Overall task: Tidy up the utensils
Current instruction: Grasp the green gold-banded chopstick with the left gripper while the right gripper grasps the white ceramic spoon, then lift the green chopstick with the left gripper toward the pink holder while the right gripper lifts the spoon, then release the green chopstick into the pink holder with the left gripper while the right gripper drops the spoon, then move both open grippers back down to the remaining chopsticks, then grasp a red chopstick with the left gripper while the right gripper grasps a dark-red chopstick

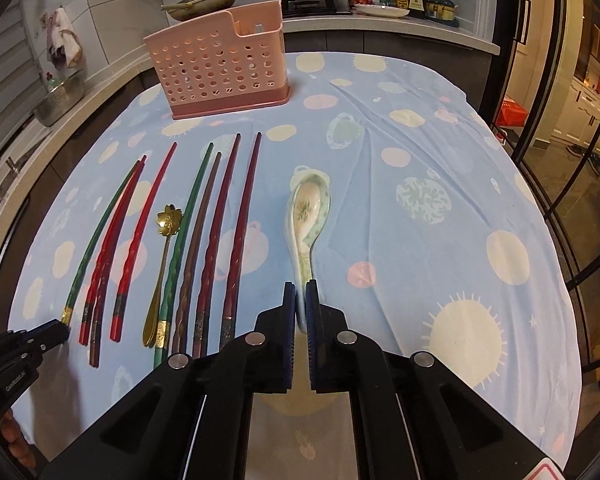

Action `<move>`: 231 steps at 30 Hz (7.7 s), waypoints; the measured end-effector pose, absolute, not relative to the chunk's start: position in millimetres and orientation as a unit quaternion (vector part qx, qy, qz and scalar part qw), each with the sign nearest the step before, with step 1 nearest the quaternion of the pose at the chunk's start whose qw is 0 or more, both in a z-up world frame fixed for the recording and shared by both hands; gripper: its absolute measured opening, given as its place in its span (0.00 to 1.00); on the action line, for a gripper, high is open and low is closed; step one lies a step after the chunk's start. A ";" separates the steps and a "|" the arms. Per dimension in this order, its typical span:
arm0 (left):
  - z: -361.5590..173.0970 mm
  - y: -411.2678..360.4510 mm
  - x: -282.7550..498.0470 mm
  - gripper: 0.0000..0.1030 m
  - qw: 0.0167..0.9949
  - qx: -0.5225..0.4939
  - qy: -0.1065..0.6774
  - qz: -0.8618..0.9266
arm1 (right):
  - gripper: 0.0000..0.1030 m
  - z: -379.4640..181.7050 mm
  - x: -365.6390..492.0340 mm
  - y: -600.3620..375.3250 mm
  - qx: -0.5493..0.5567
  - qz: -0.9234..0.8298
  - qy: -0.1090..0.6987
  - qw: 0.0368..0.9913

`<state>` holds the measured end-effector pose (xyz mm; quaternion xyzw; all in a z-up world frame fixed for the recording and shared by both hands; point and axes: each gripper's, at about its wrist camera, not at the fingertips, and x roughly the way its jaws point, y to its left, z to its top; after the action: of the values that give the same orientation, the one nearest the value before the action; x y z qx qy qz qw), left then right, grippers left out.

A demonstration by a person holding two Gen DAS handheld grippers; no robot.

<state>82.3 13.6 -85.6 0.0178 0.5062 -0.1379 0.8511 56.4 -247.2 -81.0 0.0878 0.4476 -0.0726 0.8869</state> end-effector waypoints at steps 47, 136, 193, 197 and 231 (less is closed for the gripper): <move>-56.5 21.2 69.3 0.07 0.867 0.017 0.479 -0.137 | 0.12 -106.5 35.6 -272.9 0.193 -0.037 0.467 0.862; 169.2 -63.1 367.0 0.63 0.955 -0.029 0.266 -0.129 | 0.17 39.0 324.9 -290.0 0.088 -0.046 0.340 0.935; -87.7 -8.9 93.2 0.57 0.860 0.059 0.490 -0.131 | 0.23 -97.8 38.6 -212.8 0.078 -0.024 0.452 0.888; -93.4 -10.8 94.0 0.57 0.859 0.065 0.492 -0.129 | 0.23 -101.2 42.4 -209.2 0.076 -0.020 0.455 0.887; -84.2 10.5 78.9 0.07 0.852 0.030 0.498 -0.159 | 0.07 -96.8 17.8 -219.1 0.070 -0.021 0.450 0.890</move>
<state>78.9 10.5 -84.2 0.0301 0.4975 -0.1589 0.8522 17.8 -219.1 -96.8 0.0697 0.4501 -0.0209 0.8900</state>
